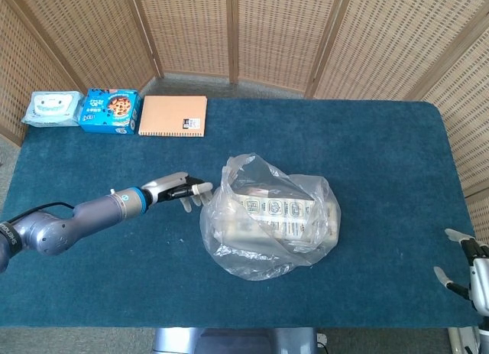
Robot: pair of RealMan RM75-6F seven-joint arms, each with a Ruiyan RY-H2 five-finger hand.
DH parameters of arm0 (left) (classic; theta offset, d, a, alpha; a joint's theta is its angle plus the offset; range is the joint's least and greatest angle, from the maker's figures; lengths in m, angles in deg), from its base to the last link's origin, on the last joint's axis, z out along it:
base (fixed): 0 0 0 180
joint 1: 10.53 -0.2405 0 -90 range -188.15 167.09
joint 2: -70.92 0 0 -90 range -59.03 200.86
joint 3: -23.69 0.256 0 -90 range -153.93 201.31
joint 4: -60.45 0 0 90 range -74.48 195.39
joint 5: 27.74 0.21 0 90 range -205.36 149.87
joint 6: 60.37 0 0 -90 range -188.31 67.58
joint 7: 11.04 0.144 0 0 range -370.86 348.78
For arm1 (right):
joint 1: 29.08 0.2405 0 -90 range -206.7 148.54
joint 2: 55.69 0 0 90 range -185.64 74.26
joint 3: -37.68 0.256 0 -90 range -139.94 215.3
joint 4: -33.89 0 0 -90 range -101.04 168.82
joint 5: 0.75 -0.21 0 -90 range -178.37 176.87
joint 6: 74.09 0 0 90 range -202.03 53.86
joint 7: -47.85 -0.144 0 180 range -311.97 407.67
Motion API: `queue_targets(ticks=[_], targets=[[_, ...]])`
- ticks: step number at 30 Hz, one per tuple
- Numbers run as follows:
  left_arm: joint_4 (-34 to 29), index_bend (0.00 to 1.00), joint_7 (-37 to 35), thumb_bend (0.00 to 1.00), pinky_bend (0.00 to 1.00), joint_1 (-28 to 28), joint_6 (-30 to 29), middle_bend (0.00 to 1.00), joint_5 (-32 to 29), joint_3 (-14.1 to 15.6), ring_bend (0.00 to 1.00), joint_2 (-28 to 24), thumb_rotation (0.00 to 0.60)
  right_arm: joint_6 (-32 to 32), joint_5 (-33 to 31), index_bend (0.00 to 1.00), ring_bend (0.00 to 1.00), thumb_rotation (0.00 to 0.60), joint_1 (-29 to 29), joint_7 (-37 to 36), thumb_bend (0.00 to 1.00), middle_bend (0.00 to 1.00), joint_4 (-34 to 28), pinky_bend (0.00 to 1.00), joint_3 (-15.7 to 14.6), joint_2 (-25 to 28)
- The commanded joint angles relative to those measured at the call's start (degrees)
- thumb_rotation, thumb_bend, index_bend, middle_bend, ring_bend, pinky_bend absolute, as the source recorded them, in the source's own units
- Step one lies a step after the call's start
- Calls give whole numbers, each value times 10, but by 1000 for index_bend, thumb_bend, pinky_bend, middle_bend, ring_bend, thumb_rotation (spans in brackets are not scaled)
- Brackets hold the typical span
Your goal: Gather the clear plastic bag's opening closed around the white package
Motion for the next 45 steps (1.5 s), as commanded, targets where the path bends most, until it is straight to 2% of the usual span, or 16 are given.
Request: queue_targets(ticks=[1,7,13,23,28,33,39,45], targets=[[3,335,4,85,395,-3,11,367,-2,2,316,-7,0,-1,1,235,353,600,-1,0,243,328,-1,355,0,1],[-20,335,-5,87,395,-45,-1,366,-28,-66,316,-34,0,-4,5,235,353,600,0,2,243,327,-5,355,0,2],[11,334,-37,86,397,-69,58,366,-85,-118,316,-18,0,-6,8,234,353,600,-1,2,242,325,-5,355,-1,-1],[59,335,-50,85,406,-59,112,366,-132,-144,316,22,0,-13,8,234,353,600,-5,3,243,322,-8,355,0,2],[71,335,-47,86,407,-46,114,366,-134,-135,316,41,0,-12,6,234,353,600,-6,1,243,322,-6,355,-1,0],[72,335,-40,87,407,-31,114,366,-124,-113,316,53,0,-11,5,234,353,600,-7,-1,243,322,-3,355,0,0],[72,335,-31,87,407,-13,92,366,-102,-71,316,62,0,-9,2,234,353,600,-8,-7,243,321,2,355,0,-2],[62,334,-15,88,408,-2,79,366,-75,-36,316,44,0,-9,3,234,353,600,-8,-8,243,319,4,355,0,-4]])
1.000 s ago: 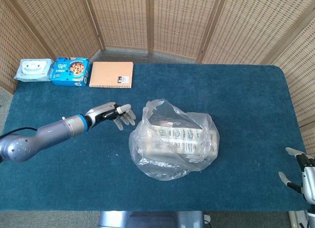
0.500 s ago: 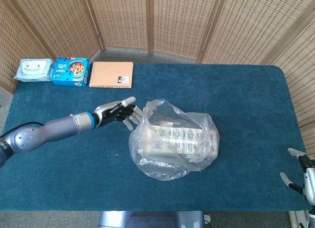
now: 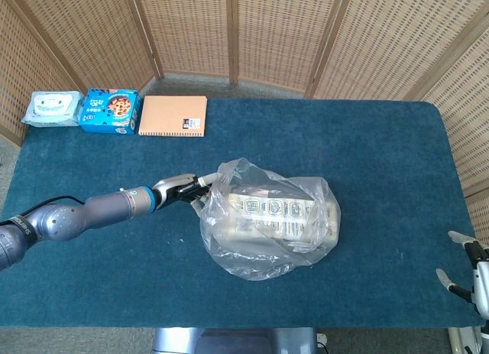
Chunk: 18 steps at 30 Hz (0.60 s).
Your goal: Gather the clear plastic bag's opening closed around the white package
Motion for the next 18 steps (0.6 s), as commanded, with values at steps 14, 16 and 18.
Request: queue_targets(ticks=[14,16,18], targets=[[-33,335,20,89,411,-19,-7,366,14,18,316,-78,0,-6,7,234,353,600,1,3,243,318,-6,355,1,2],[-39,334,24,89,411,-27,-5,366,10,5,316,-83,0,-7,7,234,353,600,1,3,243,318,-7,355,2,2],[-44,335,30,89,411,-32,-1,364,9,-4,316,-87,0,-7,8,234,353,600,0,3,243,318,-7,355,1,3]])
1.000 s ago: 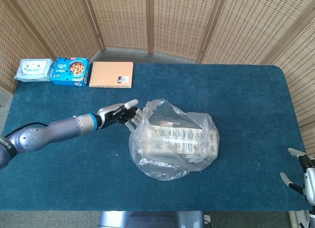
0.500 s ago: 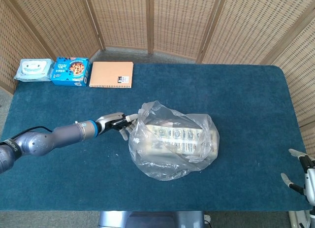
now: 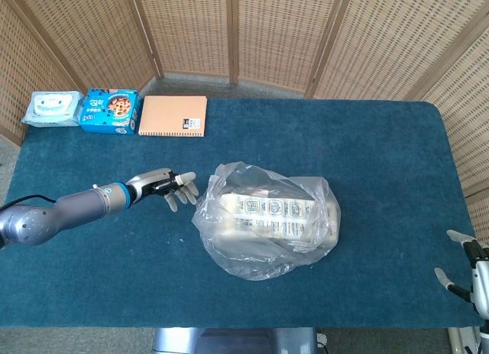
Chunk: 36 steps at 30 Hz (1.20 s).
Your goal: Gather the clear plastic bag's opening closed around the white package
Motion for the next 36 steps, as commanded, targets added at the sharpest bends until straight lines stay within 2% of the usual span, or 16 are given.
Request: queue_targets(ticks=[1,7,21,26,36], targets=[[-8,335,11,89,411,-9,5,362,-2,-15,316,-7,0,-1,1,234,353,600,-1,0,242,318,-1,355,0,1],[-5,335,13,89,411,2,6,360,0,-7,316,3,0,-4,0,234,353,600,-3,-4,243,317,2,355,0,1],[24,335,-21,89,412,102,-4,348,16,57,308,36,0,-12,-1,227,353,600,-10,-12,243,315,8,355,0,0],[18,335,-36,89,412,146,-10,348,23,79,307,32,0,-13,-4,224,353,600,-14,-15,244,312,10,355,-1,0],[19,333,-61,90,412,181,-11,348,17,106,299,18,0,-15,-7,220,353,600,-18,-25,243,309,19,356,-1,-2]])
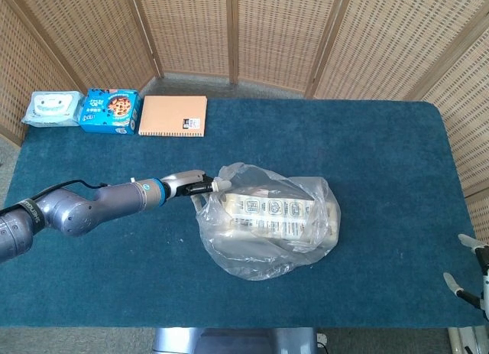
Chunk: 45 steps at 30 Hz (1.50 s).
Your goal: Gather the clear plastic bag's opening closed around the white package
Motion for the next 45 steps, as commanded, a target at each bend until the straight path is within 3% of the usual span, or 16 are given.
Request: queue_targets(ticks=[1,23,33,45], targets=[[2,333,-2,89,413,1,0,348,-2,2,299,-5,0,0,1,220,353,600,0,-2,243,309,2,356,0,-1],[4,333,-11,89,415,-25,-20,348,-31,-29,298,3,0,0,1,213,353,600,-2,0,243,306,-2,360,0,1],[0,334,-25,89,417,-28,-29,349,-44,-30,297,-7,0,-1,3,212,353,600,-3,-3,243,305,-1,362,0,1],[-25,334,-64,96,428,-17,-69,349,-74,-4,298,5,0,-5,4,211,353,600,-7,-9,242,305,2,362,-1,0]])
